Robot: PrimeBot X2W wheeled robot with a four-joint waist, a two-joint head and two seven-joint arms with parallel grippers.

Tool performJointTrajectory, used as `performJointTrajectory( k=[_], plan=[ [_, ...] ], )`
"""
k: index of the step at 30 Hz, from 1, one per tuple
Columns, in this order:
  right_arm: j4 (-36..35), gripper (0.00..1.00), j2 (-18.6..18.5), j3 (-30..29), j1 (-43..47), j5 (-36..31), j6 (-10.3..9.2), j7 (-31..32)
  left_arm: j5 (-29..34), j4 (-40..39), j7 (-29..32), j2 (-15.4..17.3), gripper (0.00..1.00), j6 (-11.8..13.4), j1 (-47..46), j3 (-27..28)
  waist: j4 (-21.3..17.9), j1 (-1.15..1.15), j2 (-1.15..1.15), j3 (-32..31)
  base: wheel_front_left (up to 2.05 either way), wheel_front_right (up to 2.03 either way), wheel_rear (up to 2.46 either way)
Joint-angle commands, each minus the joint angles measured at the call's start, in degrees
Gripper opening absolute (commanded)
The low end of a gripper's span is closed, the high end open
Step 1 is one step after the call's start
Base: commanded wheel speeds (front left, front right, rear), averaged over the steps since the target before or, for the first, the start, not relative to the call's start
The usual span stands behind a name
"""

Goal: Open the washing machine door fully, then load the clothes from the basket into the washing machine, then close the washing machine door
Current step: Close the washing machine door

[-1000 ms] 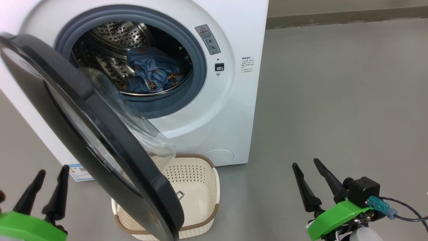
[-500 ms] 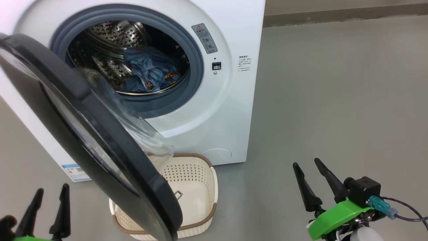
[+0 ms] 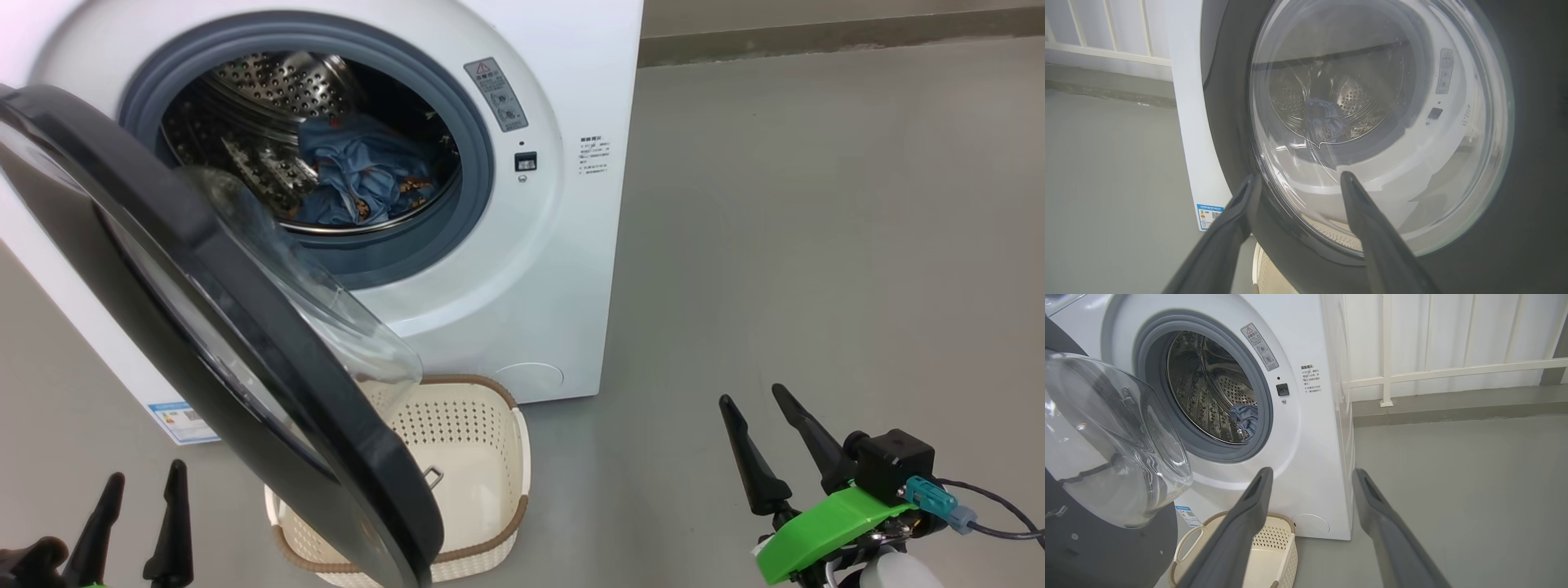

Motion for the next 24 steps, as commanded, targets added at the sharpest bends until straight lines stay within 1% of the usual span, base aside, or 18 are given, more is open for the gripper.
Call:
performJointTrajectory(
  k=[1, 7, 24],
  plan=[
    [-1.7, 1.00, -0.4, 1.3, -0.8, -0.3, 0.09, -0.7, 0.8, -1.0, -0.8, 1.0, 1.00, -0.1, -2.6, 2.7, 0.1, 0.00, 0.00, 0.0, 0.00, 0.00, 0.00],
    [-1.6, 1.00, -0.3, 1.4, -0.7, -0.3, 0.09, -0.7, 2.6, -1.4, -0.8, 0.3, 1.00, -0.1, -2.3, 3.1, 0.2, 0.00, 0.00, -0.2, 0.00, 0.00, 0.00],
    [-2.7, 1.00, -0.4, 1.6, -0.7, -0.2, 0.09, -0.7, 3.0, -1.9, -0.8, -0.1, 1.00, -0.2, -2.3, 2.7, 0.8, 0.00, 0.00, -0.1, 0.00, 0.00, 0.00]
  ],
)
